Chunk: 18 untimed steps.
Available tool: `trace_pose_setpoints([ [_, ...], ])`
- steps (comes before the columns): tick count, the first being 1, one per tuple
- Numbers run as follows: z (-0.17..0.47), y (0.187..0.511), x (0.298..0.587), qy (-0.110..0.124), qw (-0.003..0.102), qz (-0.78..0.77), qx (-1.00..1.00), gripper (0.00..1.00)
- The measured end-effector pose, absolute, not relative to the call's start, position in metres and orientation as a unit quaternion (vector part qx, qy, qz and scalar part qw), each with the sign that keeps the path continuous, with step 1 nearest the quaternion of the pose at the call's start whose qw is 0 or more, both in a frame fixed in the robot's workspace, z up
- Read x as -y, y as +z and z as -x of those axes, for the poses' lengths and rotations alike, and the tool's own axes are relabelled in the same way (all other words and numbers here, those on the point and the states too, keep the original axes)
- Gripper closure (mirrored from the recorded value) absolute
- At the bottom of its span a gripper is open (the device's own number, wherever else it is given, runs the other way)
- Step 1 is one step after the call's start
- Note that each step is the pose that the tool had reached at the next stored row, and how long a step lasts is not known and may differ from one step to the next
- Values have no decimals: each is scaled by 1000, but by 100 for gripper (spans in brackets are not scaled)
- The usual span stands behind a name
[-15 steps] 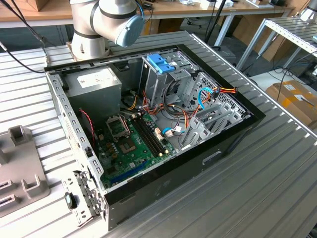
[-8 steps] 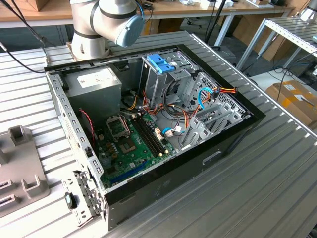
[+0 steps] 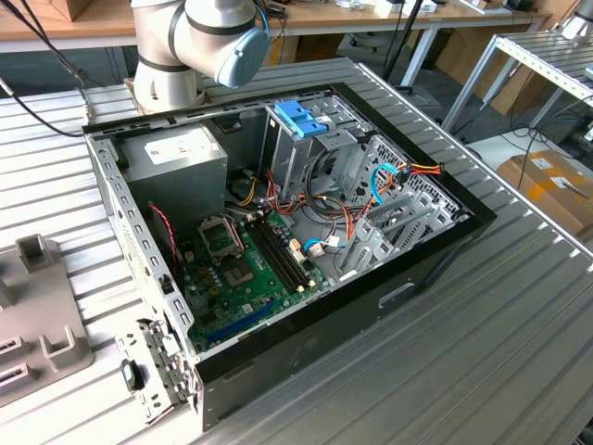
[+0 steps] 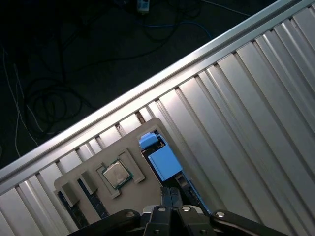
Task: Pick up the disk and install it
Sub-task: 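Pick up the disk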
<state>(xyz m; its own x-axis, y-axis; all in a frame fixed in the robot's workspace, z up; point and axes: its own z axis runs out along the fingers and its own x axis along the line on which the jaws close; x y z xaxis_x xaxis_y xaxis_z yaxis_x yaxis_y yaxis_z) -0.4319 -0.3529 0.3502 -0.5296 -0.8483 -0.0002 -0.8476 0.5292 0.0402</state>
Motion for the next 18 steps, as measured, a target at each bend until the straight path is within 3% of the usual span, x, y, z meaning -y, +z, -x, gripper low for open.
trace_pose_setpoints([
  [18,432,350,353,-17,11,-566,824,89],
])
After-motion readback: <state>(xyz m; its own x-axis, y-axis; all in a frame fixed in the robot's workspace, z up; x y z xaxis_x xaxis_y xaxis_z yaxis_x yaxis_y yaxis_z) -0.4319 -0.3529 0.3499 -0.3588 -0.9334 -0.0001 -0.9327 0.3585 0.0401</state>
